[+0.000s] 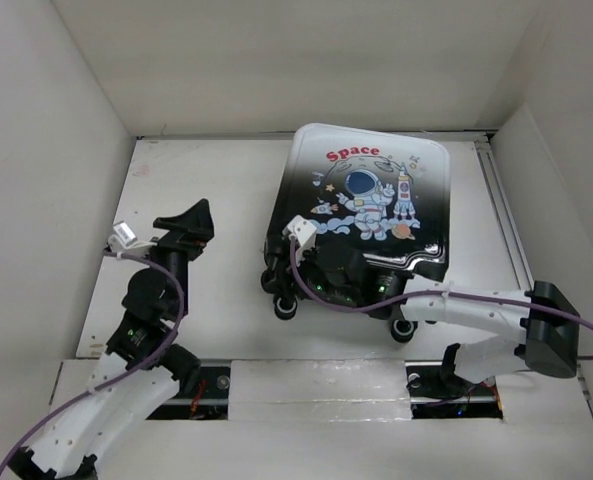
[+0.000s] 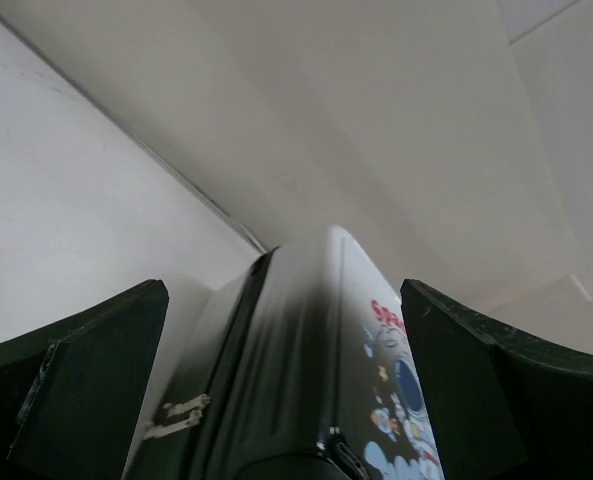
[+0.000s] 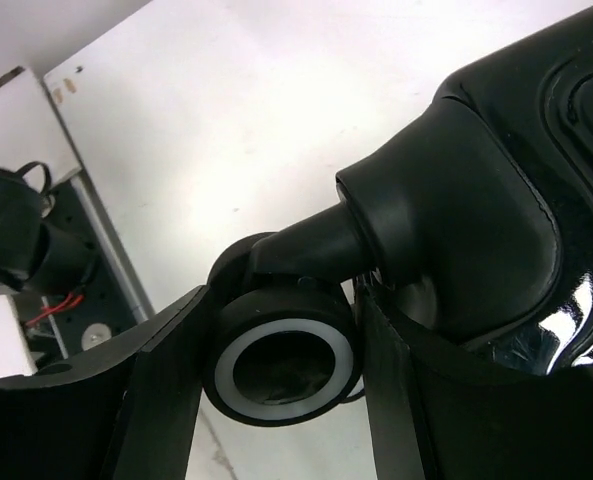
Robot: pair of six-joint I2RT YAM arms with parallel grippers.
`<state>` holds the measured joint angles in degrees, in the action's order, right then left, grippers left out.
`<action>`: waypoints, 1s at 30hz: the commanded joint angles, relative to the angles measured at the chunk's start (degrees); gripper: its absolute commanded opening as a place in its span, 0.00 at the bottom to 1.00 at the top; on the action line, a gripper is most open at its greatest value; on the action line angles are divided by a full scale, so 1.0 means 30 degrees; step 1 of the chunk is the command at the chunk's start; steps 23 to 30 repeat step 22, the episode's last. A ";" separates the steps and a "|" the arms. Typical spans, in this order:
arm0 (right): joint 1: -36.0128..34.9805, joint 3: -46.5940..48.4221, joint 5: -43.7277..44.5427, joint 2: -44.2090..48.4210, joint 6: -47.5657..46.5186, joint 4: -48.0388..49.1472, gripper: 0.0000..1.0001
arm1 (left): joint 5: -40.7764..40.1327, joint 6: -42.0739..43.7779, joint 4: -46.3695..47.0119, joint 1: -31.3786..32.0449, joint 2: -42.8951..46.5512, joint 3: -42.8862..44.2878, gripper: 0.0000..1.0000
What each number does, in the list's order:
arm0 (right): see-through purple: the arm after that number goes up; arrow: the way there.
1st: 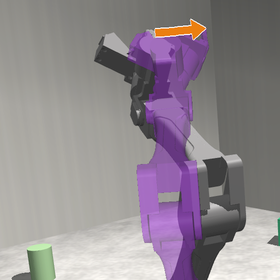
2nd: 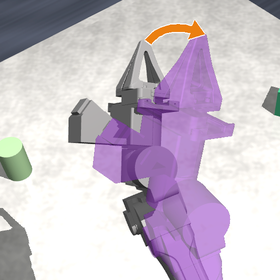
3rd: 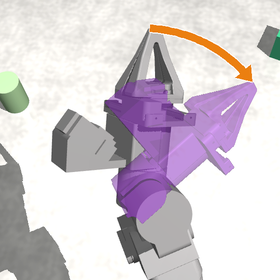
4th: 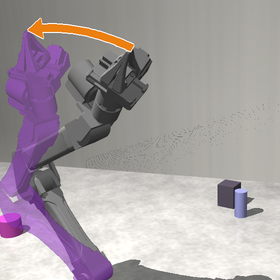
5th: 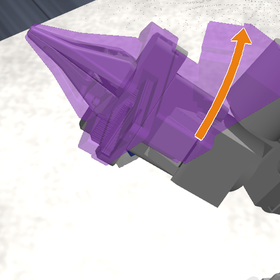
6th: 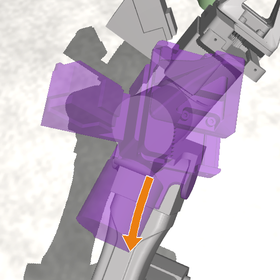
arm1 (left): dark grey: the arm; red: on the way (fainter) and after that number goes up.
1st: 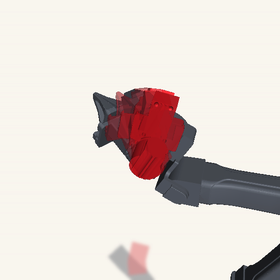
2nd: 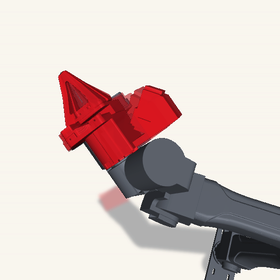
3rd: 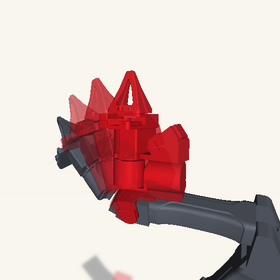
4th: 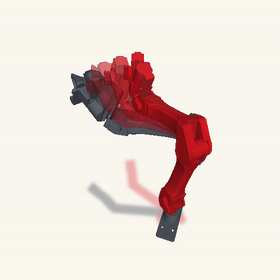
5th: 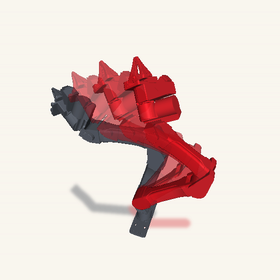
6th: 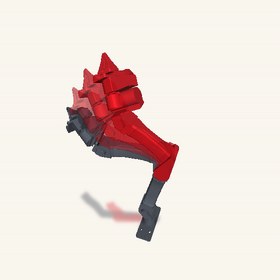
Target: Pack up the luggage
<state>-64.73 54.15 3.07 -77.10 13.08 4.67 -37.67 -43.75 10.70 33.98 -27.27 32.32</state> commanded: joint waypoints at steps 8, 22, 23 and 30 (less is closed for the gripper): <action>-0.2037 0.1635 0.0961 0.3312 0.0388 -0.2428 1.00 | 0.4116 0.0110 -0.2422 -0.0046 0.2849 0.1383 1.00; -0.2037 -0.1232 0.5541 1.2018 0.0561 -0.5601 1.00 | 0.9686 -0.0386 -0.0344 -0.0046 0.2027 -0.1099 1.00; -0.2037 -0.1232 0.5541 1.2018 0.0561 -0.5601 1.00 | 0.9686 -0.0386 -0.0344 -0.0046 0.2027 -0.1099 1.00; -0.2037 -0.1232 0.5541 1.2018 0.0561 -0.5601 1.00 | 0.9686 -0.0386 -0.0344 -0.0046 0.2027 -0.1099 1.00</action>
